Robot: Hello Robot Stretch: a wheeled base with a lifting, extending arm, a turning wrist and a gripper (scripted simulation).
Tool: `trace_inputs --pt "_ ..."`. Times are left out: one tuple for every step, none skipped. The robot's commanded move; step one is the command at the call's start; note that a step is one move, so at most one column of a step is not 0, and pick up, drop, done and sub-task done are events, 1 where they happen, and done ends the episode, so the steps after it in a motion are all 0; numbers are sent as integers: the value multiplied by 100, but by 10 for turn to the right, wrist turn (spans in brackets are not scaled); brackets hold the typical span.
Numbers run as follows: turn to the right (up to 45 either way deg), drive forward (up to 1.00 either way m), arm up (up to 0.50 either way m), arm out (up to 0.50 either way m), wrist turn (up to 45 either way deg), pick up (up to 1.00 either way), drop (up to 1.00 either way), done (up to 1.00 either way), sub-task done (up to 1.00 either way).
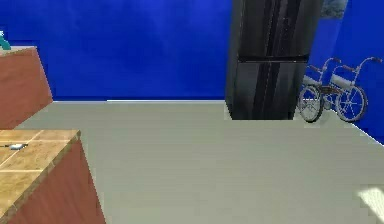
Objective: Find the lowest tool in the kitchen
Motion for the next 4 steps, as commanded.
trace_inputs --pt "0 100 0 0 0 0 0 0 0" --pt "-90 0 0 0 0 0 0 0 0" --pt "0 5 0 0 0 0 0 0 0" --pt "-330 0 0 0 0 0 0 0 0"
